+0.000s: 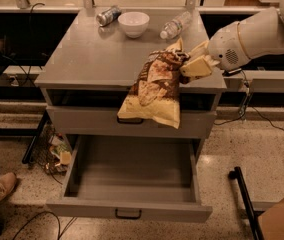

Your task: Place brown chip bag into middle drawer

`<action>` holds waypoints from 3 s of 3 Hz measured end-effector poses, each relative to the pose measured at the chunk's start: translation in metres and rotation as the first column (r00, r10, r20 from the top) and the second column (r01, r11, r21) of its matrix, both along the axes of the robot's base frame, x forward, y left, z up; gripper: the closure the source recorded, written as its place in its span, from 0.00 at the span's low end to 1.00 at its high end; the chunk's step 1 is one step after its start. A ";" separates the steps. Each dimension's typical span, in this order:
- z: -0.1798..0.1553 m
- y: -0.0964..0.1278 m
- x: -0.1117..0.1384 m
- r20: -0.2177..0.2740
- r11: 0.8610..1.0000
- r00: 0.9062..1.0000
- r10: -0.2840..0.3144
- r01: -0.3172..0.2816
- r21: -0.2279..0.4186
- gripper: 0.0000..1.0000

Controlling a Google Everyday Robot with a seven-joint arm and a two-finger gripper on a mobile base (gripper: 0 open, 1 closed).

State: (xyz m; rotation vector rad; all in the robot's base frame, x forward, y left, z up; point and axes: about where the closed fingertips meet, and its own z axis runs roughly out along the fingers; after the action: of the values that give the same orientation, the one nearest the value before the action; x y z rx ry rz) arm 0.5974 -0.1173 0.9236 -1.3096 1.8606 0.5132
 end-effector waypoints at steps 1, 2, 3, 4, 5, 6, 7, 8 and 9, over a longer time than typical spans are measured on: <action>-0.017 0.007 -0.009 -0.044 1.000 0.999 0.003 -0.002 0.006 1.00; -0.039 0.027 -0.045 -0.119 0.997 0.993 -0.010 0.019 0.074 1.00; -0.082 0.053 -0.085 -0.229 0.986 0.973 -0.025 0.062 0.155 1.00; -0.146 0.091 -0.113 -0.346 0.974 0.938 -0.023 0.099 0.203 1.00; -0.183 0.101 -0.137 -0.402 0.980 0.915 -0.015 0.094 0.177 1.00; -0.183 0.101 -0.137 -0.403 0.980 0.915 -0.015 0.094 0.177 1.00; -0.201 0.100 -0.134 -0.414 0.973 0.909 -0.047 0.135 0.187 1.00; -0.262 0.098 -0.124 -0.460 0.958 0.881 -0.108 0.216 0.188 1.00; -0.328 0.092 -0.108 -0.517 0.931 0.838 -0.173 0.310 0.192 1.00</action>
Offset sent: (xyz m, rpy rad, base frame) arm -0.1098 0.0513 -0.1077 0.1635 0.2933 -0.0350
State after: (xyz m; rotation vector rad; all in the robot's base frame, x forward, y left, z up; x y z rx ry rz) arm 0.4895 -0.0250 0.5958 -0.7815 2.2345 0.9968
